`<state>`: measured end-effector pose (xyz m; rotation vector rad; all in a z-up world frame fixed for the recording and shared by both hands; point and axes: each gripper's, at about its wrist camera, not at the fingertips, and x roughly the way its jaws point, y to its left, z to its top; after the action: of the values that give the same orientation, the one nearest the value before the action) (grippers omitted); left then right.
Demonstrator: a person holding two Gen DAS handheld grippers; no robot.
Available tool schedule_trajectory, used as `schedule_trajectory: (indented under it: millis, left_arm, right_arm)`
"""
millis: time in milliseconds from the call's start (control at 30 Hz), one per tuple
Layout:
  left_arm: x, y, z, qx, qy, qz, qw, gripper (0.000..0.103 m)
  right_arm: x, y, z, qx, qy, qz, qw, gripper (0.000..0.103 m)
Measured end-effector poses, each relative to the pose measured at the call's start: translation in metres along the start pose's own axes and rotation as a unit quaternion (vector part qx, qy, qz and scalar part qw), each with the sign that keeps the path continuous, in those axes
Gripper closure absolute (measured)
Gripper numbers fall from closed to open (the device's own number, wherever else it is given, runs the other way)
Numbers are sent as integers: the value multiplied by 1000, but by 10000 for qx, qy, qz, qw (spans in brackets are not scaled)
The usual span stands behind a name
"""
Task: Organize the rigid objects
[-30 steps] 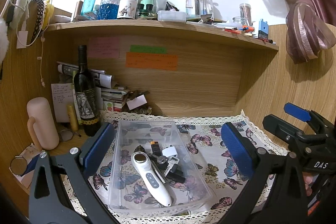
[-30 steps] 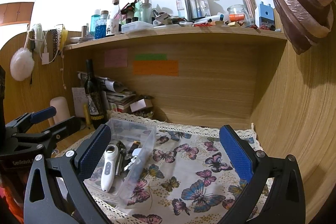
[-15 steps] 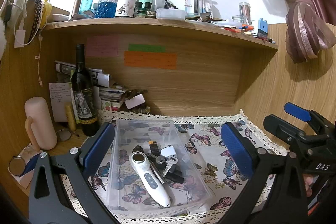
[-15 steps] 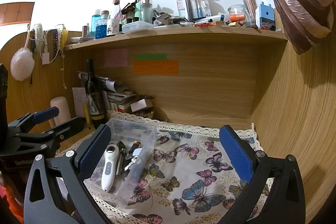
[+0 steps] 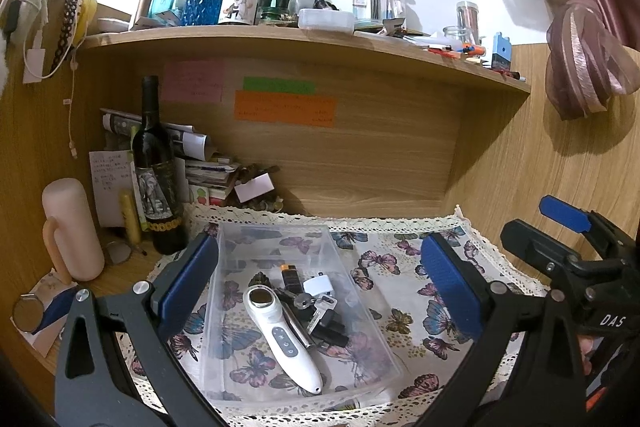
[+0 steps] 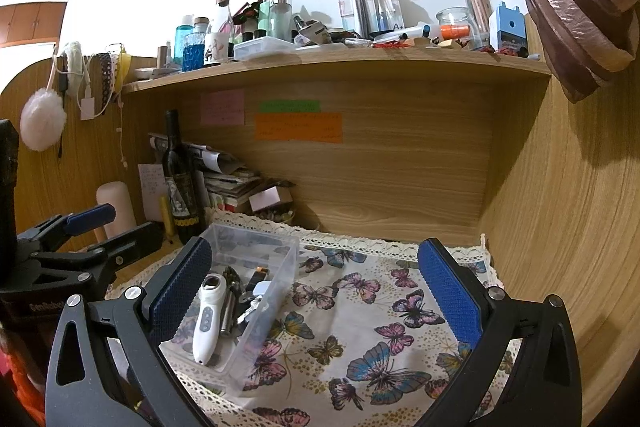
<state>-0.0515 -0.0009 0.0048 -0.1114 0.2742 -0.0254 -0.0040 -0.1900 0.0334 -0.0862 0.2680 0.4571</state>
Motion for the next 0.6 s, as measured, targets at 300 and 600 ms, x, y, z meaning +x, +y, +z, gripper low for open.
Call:
schedule_trajectory:
  millis: [300, 600]
  left_arm:
    - [-1, -6, -1, 189, -37, -17, 9998, 0]
    - [3, 1, 0, 47, 24, -54, 10000, 0]
  right_arm:
    - [1, -2, 0, 23, 1, -8, 10000, 0]
    - [7, -3, 1, 43, 67, -5, 10000, 0]
